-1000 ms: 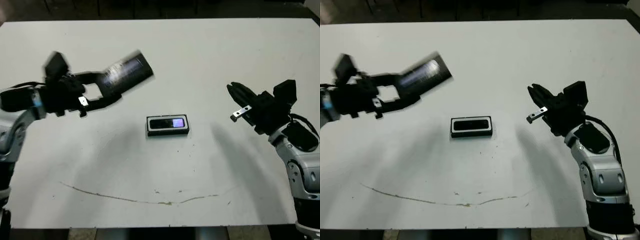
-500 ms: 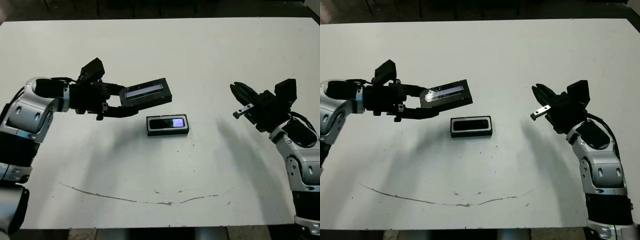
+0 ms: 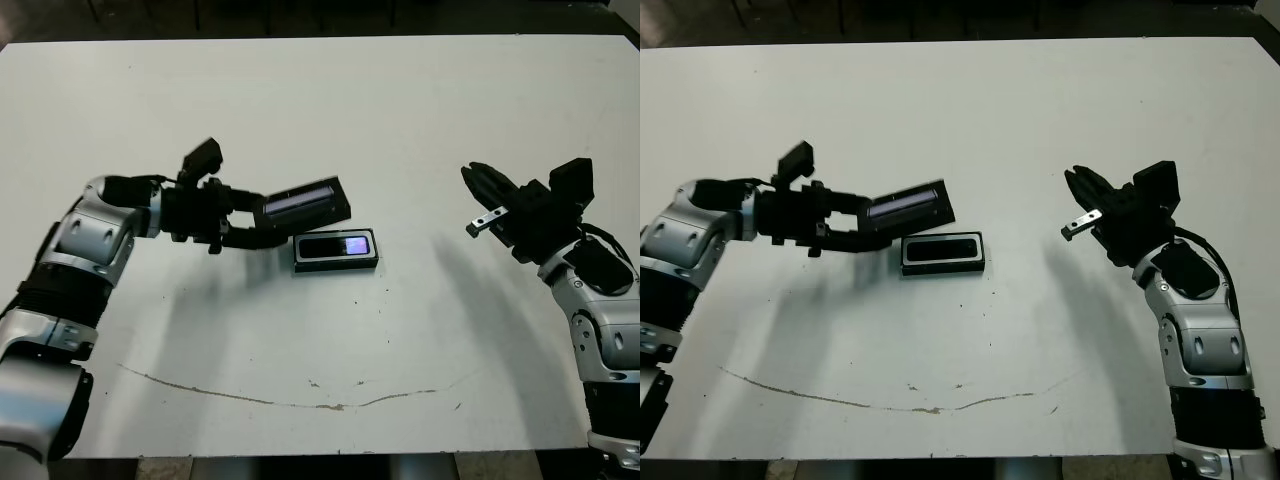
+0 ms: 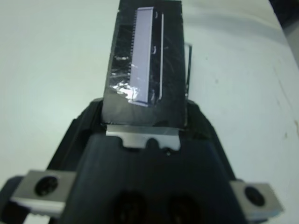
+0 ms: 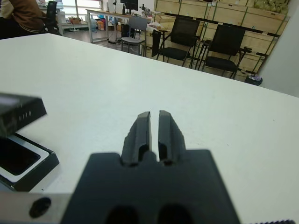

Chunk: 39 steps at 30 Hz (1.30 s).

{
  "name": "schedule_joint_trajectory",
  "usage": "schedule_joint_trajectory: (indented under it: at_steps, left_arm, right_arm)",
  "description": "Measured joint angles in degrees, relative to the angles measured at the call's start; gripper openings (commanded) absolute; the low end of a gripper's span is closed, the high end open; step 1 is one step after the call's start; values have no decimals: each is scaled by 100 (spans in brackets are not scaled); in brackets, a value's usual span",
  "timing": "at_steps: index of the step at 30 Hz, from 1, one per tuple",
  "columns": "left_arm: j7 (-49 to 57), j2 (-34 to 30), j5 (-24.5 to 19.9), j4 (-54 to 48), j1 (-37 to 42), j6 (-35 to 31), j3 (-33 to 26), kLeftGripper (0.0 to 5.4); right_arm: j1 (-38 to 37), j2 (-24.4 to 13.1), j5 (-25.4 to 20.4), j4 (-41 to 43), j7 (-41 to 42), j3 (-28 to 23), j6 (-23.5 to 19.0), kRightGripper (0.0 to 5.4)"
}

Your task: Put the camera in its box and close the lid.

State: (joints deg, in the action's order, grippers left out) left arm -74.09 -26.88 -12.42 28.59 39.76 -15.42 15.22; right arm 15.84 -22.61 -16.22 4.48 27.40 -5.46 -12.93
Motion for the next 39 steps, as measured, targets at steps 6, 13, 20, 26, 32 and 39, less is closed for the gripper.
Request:
schedule_joint_trajectory:
  at_steps: [6,13,20,26,32,39]
  left_arm:
    - [-140,150,228,403,47,297,79,272]
    - [-270,239,289,498,89,294,114,272]
    - [-436,244,301,670,151,236,213,272]
    - [-499,231,342,630,177,235,256,272]
    - [-535,218,356,582,166,255,273,272]
    - [-534,228,369,555,151,234,297,272]
  right_arm:
    - [-15,0,-7,218,-28,-2,-224,0]
    - [-53,0,-9,324,-68,-7,-297,0]
    - [-72,-1,-21,333,-65,-17,-337,0]
    - [-75,-13,-7,342,-64,-16,-337,0]
    - [-81,-26,-8,368,-59,-16,-338,0]
    - [-92,-26,-11,416,-59,-16,-437,0]
